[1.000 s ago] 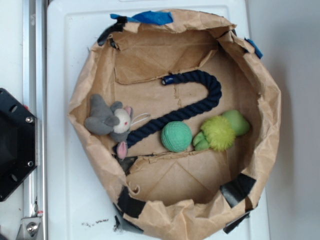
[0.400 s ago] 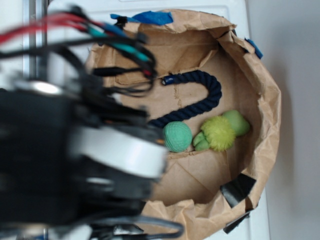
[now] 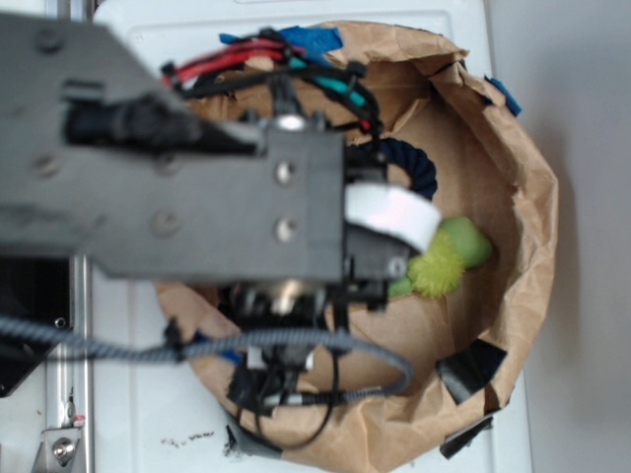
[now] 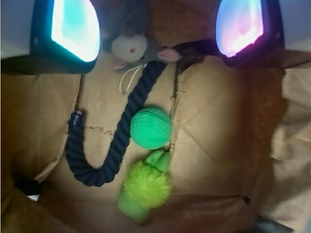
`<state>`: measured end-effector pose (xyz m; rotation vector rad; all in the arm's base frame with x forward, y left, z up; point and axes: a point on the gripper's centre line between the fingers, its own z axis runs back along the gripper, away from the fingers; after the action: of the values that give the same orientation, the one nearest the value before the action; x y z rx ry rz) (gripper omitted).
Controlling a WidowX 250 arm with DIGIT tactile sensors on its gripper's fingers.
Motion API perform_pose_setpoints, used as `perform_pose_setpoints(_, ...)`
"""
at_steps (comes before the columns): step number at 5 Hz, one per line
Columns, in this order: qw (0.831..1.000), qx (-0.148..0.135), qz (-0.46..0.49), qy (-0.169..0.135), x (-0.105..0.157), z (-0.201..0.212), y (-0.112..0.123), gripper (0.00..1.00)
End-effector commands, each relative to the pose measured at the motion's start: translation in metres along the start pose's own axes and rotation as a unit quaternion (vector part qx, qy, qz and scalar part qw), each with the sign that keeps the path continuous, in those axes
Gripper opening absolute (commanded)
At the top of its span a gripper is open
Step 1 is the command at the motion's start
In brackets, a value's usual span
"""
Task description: Grab the gray animal.
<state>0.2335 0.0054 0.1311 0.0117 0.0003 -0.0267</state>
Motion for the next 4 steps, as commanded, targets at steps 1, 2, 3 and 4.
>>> perform_pose_setpoints(1, 1.000, -0.012, -0.009, -0.005, -0.013, -0.008, 0.031, 1.00)
perform_pose_setpoints(2, 1.000, -0.014, -0.018, 0.015, -0.017, -0.026, 0.030, 1.00)
perform_pose_setpoints(3, 0.998, -0.009, -0.045, 0.034, -0.020, -0.053, 0.017, 1.00)
perform_pose_setpoints(4, 0.998, -0.007, -0.049, 0.049, -0.020, -0.069, 0.015, 1.00)
